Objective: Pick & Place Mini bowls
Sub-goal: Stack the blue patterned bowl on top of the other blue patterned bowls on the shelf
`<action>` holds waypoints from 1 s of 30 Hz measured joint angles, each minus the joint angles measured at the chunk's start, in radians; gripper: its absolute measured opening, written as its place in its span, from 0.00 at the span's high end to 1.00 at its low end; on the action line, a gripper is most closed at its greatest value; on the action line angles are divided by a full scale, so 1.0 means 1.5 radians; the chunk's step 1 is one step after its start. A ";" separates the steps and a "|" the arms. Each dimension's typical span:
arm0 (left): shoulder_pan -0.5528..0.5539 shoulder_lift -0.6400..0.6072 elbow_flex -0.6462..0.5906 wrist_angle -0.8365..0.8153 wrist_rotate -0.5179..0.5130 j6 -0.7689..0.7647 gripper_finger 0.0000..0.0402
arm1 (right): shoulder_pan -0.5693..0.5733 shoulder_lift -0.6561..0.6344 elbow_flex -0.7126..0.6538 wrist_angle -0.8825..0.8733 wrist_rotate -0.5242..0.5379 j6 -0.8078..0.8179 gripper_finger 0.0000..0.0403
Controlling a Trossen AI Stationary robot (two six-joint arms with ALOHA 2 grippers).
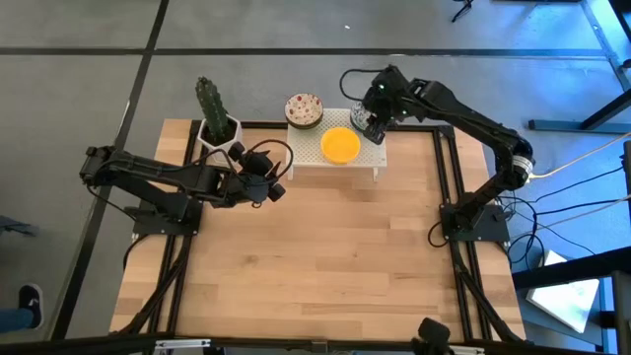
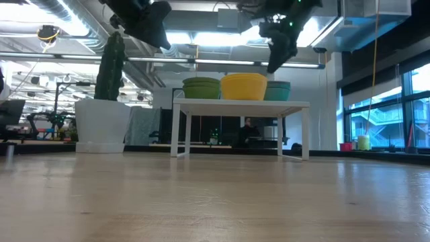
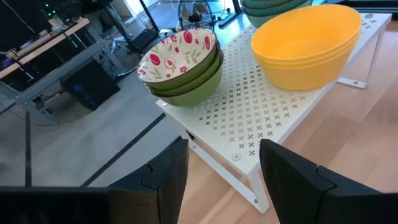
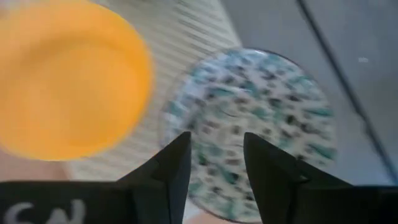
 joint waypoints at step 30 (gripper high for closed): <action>0.025 0.008 -0.001 -0.016 0.010 -0.006 0.52 | -0.084 0.040 -0.027 0.218 0.063 -0.062 0.65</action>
